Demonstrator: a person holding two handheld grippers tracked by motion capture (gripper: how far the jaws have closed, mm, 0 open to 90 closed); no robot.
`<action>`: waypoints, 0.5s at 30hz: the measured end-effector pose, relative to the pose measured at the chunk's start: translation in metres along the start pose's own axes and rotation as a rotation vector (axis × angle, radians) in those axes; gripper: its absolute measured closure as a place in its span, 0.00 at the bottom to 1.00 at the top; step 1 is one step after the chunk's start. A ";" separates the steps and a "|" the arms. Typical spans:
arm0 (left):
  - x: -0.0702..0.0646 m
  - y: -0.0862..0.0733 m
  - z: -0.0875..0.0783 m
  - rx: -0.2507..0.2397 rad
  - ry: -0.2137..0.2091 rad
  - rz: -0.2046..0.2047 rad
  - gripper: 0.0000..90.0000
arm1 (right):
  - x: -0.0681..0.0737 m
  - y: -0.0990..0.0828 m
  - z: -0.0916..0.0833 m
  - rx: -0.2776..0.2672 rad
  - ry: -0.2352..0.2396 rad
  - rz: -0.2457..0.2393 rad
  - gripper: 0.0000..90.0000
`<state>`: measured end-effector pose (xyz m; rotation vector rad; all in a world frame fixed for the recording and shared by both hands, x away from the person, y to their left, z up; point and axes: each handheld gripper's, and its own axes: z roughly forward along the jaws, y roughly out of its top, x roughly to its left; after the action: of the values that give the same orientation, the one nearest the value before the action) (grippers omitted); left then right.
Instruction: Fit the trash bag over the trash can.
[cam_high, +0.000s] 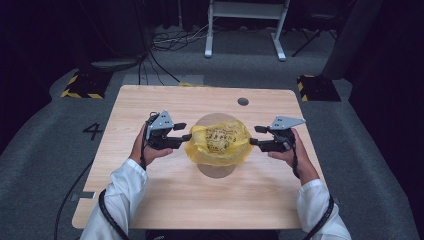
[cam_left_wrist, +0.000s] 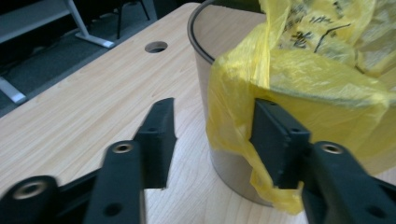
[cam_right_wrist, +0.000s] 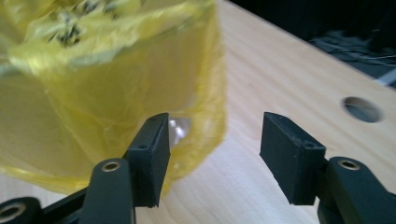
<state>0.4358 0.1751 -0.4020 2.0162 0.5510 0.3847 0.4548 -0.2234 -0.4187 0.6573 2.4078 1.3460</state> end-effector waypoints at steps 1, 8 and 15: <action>0.001 0.000 0.001 -0.004 -0.006 0.008 0.70 | 0.001 -0.001 0.004 0.003 0.019 -0.004 0.48; 0.005 0.004 0.004 -0.018 0.035 0.032 0.99 | 0.007 0.000 0.019 0.023 0.014 -0.052 0.89; 0.016 0.002 0.024 0.031 0.078 -0.035 1.00 | 0.008 -0.004 0.031 0.007 0.001 -0.046 1.00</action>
<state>0.4615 0.1649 -0.4113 2.0248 0.6432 0.4376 0.4615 -0.1987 -0.4381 0.5994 2.4144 1.3203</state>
